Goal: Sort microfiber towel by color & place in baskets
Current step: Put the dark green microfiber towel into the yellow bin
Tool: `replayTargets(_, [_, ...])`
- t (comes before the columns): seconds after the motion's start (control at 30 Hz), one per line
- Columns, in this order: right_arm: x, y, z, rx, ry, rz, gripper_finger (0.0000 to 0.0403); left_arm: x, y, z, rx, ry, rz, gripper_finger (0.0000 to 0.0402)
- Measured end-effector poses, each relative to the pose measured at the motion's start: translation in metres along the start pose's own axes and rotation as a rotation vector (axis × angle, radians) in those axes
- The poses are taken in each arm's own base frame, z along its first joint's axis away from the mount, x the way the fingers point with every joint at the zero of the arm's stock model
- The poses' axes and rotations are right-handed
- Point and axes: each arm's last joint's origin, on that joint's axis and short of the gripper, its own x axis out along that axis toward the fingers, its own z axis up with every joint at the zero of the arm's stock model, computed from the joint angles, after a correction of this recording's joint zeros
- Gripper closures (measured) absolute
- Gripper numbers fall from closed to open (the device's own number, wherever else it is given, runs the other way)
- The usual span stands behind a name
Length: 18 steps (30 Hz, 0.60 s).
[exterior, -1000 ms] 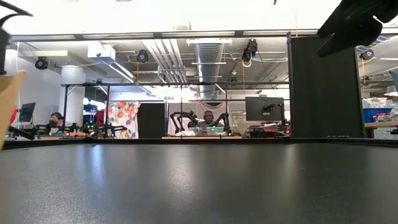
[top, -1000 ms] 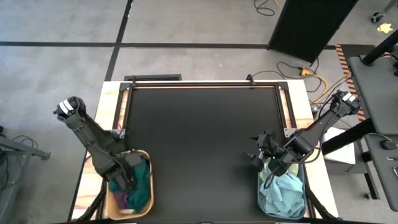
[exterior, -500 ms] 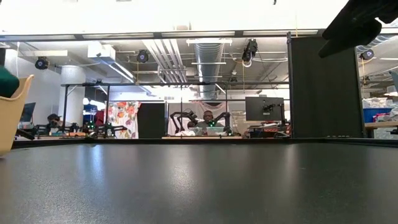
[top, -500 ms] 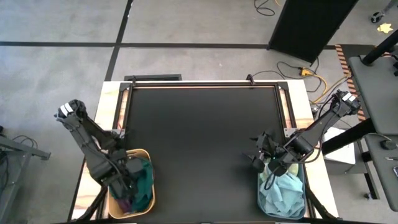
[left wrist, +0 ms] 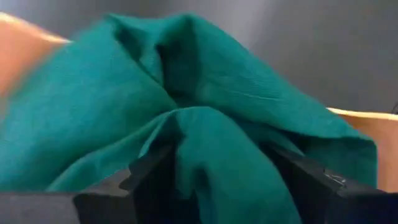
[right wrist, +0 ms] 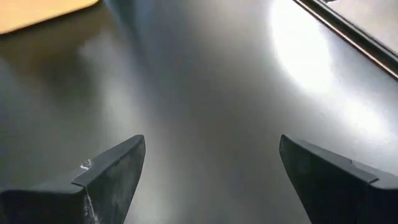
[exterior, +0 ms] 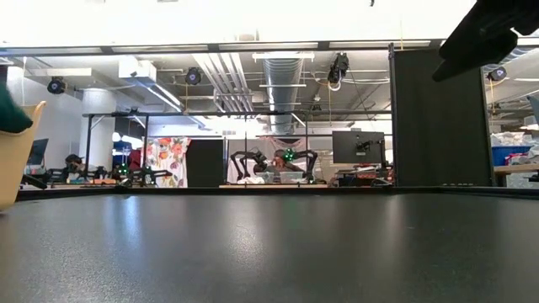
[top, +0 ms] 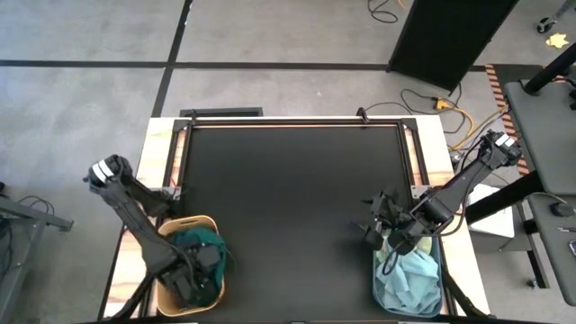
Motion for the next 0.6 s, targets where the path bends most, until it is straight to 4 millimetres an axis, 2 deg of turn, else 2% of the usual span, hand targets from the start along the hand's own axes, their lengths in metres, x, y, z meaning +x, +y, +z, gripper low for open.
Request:
replayTargets(0.17, [0.000,0.000,-0.001,0.001,0.014,0.011,0.0039,0.043,-0.009,-0.014,0.003,0.159,-0.051,0.0170])
replayTargets(0.27, [0.000,0.001,-0.001,0.001,0.033,0.026,0.0039,0.055,-0.002,-0.029,0.034,0.266,0.024,0.0171])
replayTargets(0.43, [0.000,0.001,-0.002,0.019,0.047,0.036,0.0039,0.054,0.007,-0.044,0.051,0.282,0.092,0.0171])
replayTargets(0.6, [0.000,0.001,-0.002,0.020,0.055,0.042,0.0039,0.033,-0.003,-0.042,0.048,0.319,0.010,0.0171])
